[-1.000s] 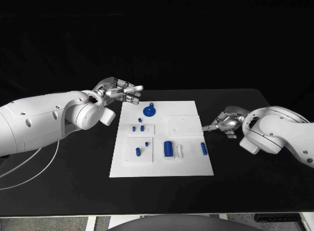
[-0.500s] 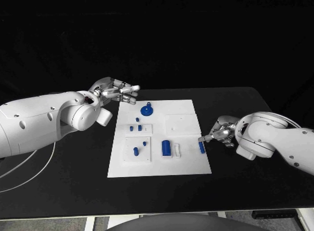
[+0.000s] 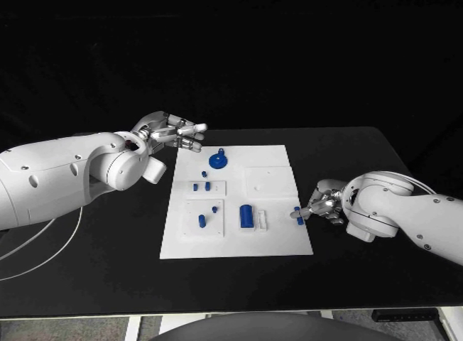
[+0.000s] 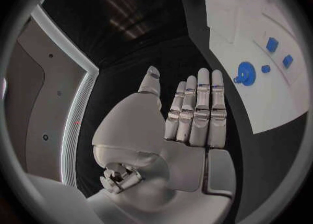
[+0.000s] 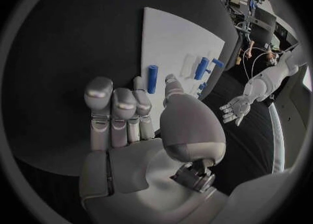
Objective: Assemble the parts on the task board
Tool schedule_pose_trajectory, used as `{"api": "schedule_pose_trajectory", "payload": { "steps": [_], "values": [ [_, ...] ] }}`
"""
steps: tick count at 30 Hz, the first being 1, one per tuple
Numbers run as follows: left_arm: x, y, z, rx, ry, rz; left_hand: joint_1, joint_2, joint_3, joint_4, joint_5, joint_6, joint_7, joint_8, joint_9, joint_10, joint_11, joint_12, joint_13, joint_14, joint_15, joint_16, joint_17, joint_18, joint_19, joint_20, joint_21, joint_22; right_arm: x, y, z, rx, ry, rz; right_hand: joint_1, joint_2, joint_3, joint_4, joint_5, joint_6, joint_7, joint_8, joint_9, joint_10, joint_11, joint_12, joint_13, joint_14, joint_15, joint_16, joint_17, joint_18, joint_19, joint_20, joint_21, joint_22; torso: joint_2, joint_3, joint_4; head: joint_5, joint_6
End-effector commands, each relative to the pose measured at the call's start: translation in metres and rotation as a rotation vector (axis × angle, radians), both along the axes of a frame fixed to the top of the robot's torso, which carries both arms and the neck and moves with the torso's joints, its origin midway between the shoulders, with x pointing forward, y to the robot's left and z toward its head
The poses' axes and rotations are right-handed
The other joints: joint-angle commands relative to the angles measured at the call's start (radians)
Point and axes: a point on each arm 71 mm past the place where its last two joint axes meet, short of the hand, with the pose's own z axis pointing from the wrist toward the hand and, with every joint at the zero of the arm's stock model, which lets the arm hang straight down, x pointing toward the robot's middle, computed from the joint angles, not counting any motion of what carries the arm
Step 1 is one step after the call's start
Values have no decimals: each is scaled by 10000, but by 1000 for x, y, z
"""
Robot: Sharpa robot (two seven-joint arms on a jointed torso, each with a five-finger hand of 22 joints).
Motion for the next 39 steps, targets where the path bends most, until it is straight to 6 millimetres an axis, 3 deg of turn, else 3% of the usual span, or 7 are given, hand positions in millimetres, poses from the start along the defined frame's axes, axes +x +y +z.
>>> {"api": "schedule_pose_trajectory", "payload": {
  "steps": [1, 17, 20, 22, 24, 30, 39],
  "values": [
    [-1, -1, 1, -104, 22, -133, -110, -9, 13, 70, -48, -63, 7, -16, 5, -50, -7, -17, 12, -7, 40, -16, 10, -91, 49, 14, 61, -13, -2, -2, -4, -731, 171, 238, 11, 242, -150, -237, 39, 19, -19, 30, 10, -48, 3, -44, -9, 10, 57, 9, 9, -138, 503, 56, -45, 915, -4, 6, -7, 12, -31],
    [-1, 0, 1, -94, 38, -111, -106, -29, 28, 100, -51, -64, 6, -16, 5, -48, -8, -17, 12, -11, 42, -21, 10, -90, 47, 13, 65, -25, 1, 5, -11, -985, -223, 267, 138, 877, -8, -952, 25, 193, -66, 29, 11, 10, -30, -23, -28, 19, 40, 26, 15, -164, 516, 44, 18, 925, -3, 13, 3, 15, -27],
    [-1, 0, 1, -91, 47, -109, -98, -11, 42, 124, -48, -65, 6, -15, 5, -46, -9, -16, 12, -1, 37, -17, 13, -90, 53, 12, 74, -34, 1, 7, -12, -949, -266, 216, 391, 912, 975, -1165, -871, 240, -99, 21, -29, 20, -53, -26, -31, 22, 18, 35, 22, -179, 512, 28, 22, 924, -4, 2, 6, 19, -58],
    [-1, 1, 1, -88, 55, -106, -98, -11, 42, 124, -48, -65, 6, -15, 5, -46, -9, -16, 12, -1, 37, -17, 13, -90, 53, 12, 74, -34, 2, 7, -13, -933, -285, 184, 410, 378, 2724, -1095, -1737, 263, -124, 5, -86, 22, -65, -47, -41, 19, -6, 20, 12, -198, 511, 9, 27, 924, -4, -1, 2, 20, -60],
    [-1, 1, 1, -84, 60, -98, -98, -11, 42, 124, -48, -65, 6, -15, 5, -46, -9, -16, 12, -1, 37, -17, 13, -90, 53, 12, 74, -34, 2, 8, -14, -905, -279, 150, 306, -363, 4960, -975, -1955, 376, -125, 36, -139, 40, -134, -57, -34, 18, -8, 7, 14, -232, 512, -28, 37, 926, -7, 1, -13, 35, -65],
    [-1, 2, 1, -76, 77, -89, -98, -11, 42, 124, -48, -65, 6, -15, 5, -46, -9, -16, 12, -1, 37, -17, 13, -90, 53, 12, 74, -34, 2, 8, -16, -631, -137, -46, -49, 40, 6286, -2376, -1393, 479, -174, 36, -50, 60, -134, -47, -15, 30, -9, 4, -6, -254, 505, -8, 66, 933, -18, -4, -29, 53, -82],
    [-1, 3, 1, -64, 106, -79, -77, 11, 37, 119, -46, -75, 8, -17, 5, -49, -8, -17, 12, 3, 36, -16, 15, -91, 55, 11, 81, -40, 0, 5, -15, 242, -97, -733, -453, 313, 7136, -3283, -1230, 696, -192, 39, 205, 195, -159, 14, 50, 37, -4, 26, -56, -284, 508, -8, 142, 942, -27, 4, -29, 74, -48]
  ]
}}
